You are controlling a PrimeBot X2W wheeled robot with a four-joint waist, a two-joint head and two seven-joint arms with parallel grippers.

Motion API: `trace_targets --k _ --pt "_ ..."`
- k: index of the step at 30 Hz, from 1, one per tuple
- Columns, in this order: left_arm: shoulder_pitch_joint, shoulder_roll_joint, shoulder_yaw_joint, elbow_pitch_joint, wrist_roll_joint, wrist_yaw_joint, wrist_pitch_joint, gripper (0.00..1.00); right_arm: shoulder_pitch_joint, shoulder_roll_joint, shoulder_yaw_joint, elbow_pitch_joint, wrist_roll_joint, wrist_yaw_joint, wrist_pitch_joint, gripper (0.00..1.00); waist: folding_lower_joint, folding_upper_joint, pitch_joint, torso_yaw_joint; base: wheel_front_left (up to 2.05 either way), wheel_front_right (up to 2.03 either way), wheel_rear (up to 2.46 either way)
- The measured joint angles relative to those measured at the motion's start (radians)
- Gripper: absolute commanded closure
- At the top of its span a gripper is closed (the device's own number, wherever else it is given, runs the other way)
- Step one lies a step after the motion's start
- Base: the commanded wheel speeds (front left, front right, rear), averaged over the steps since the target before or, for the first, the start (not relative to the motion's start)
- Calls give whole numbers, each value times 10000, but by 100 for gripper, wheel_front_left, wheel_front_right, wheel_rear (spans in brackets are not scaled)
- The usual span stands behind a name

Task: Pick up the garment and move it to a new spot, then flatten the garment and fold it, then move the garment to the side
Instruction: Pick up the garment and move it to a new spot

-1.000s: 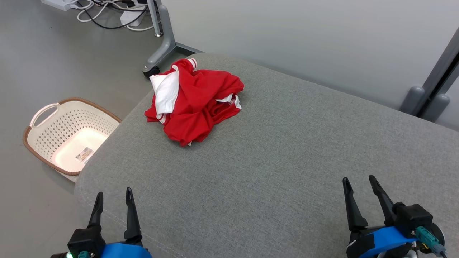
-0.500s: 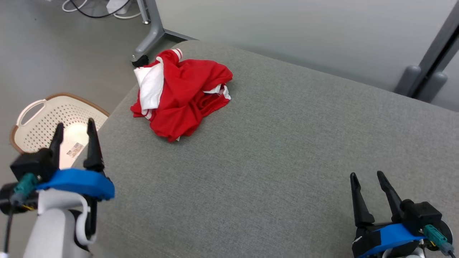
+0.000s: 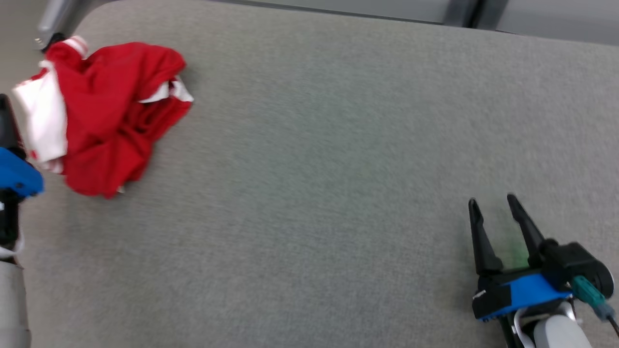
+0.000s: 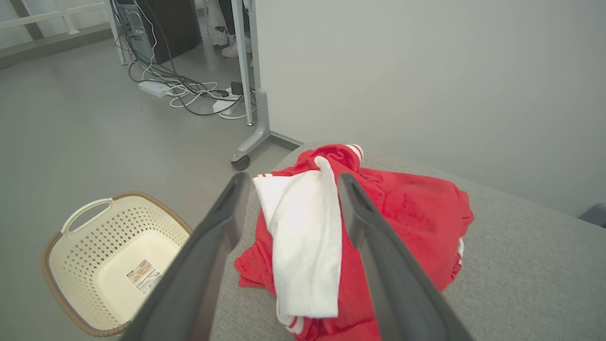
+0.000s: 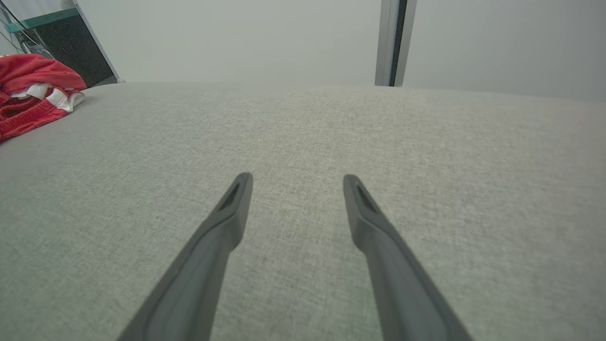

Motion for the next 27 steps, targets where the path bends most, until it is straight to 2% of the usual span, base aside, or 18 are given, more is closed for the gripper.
trace_targets --k 10,13,15,16,17,18,27 --pt "-369 464 633 757 -1124 -121 1626 0 -127 -2 -217 -487 -58 0 31 0 1 0 1170 -1344 0 0 0" --pt "-361 510 656 986 -1338 36 2504 0 -148 -6 -238 -510 13 0 -17 0 1 0 1243 -1589 0 0 0" --pt "-296 616 671 1116 -1361 311 3101 0 -198 -4 -167 -477 56 0 -44 0 1 0 1227 -1719 0 0 0" --pt "-225 677 642 1145 -1344 430 3394 13 -216 -4 -144 -464 107 0 -48 0 1 0 1196 -1773 0 0 0" --pt "-139 742 621 1104 -1292 529 3580 65 -221 -4 -111 -458 176 0 -59 0 0 0 1157 -1825 0 0 0" --pt "-73 792 604 993 -1252 604 3653 100 -221 -4 -111 -443 240 0 -71 0 0 0 1110 -1869 0 0 0" --pt "21 1264 500 -247 -957 688 3630 100 -221 -4 -4 52 642 0 -245 0 -2 0 186 -1832 0 0 0"
